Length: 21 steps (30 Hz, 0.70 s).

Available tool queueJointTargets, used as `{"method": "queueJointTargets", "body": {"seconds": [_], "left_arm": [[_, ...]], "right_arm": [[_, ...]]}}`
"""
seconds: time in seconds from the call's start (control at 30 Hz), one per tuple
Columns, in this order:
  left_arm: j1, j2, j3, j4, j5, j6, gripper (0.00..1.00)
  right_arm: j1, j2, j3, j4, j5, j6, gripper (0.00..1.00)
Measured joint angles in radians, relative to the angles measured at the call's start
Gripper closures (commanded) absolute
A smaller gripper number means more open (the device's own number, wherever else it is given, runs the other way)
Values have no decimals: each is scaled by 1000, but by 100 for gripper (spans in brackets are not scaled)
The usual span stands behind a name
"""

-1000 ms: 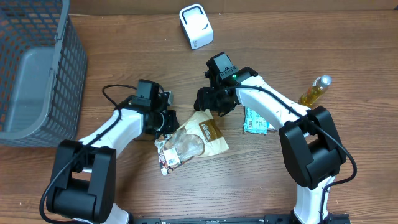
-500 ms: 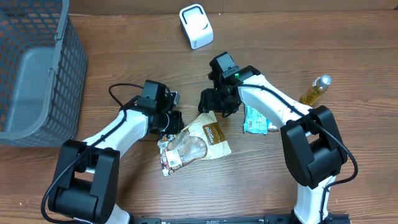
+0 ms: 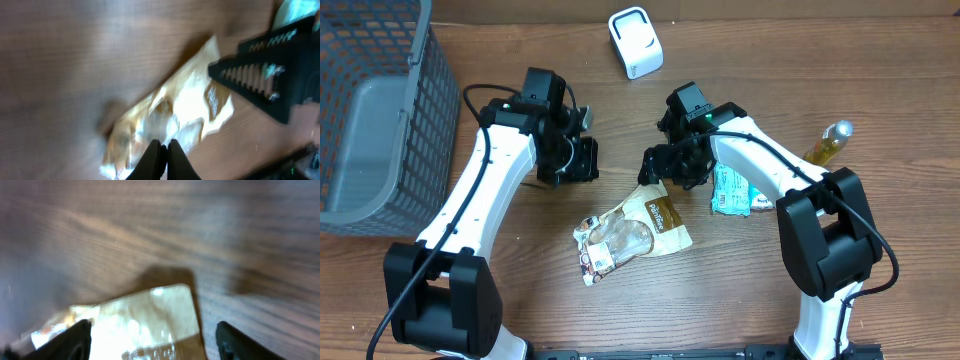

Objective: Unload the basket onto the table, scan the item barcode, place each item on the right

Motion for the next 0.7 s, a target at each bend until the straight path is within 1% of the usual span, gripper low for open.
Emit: {"method": "queueJointTargets", "body": {"seconds": [0.1, 0.23, 0.47, 0.6, 0.7], "left_arm": [[-21, 0, -13, -51, -1, 1, 96], [-63, 0, -76, -72, -32, 1, 96], [-85, 1, -167, -98, -77, 3, 96], [-85, 1, -196, -72, -83, 4, 96], [-85, 1, -224, -40, -86, 4, 95]], "right_arm": [[0, 0, 0, -71, -23, -34, 19], [2, 0, 0, -96, -33, -55, 18], [23, 0, -7, -67, -42, -73, 14], [34, 0, -43, -21, -46, -76, 12], [35, 0, -61, -18, -45, -76, 11]]}}
